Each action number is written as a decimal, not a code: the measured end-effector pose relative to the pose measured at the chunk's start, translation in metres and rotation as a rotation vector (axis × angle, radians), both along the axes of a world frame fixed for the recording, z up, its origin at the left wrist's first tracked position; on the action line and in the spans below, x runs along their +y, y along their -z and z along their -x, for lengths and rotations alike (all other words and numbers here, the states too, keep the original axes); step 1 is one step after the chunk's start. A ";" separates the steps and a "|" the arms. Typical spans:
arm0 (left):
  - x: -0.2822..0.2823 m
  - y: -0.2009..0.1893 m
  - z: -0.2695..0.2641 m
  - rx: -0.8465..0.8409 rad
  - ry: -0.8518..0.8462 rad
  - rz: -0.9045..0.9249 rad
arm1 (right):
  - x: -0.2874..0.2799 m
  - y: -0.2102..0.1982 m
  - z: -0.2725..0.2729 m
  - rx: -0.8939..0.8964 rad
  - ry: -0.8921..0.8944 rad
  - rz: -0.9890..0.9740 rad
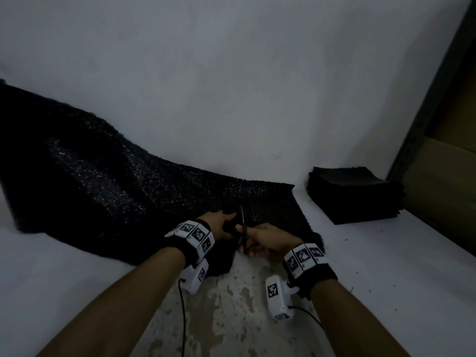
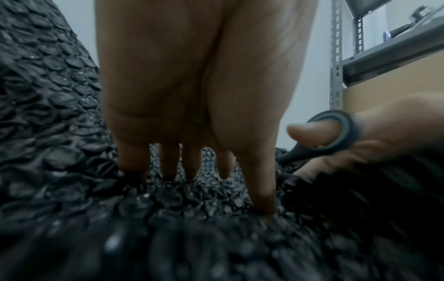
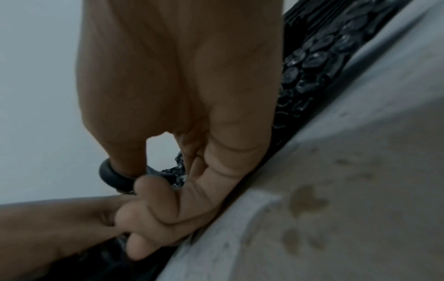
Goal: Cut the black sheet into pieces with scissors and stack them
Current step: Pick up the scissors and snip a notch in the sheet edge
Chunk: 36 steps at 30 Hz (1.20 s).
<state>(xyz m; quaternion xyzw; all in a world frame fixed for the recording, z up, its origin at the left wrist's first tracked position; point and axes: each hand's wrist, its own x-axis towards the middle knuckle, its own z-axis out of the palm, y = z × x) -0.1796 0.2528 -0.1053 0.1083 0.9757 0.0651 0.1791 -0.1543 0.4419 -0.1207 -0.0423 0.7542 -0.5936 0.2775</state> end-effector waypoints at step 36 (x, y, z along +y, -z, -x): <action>0.000 -0.008 -0.008 0.014 0.071 0.041 | -0.016 0.010 0.049 -0.005 0.055 0.042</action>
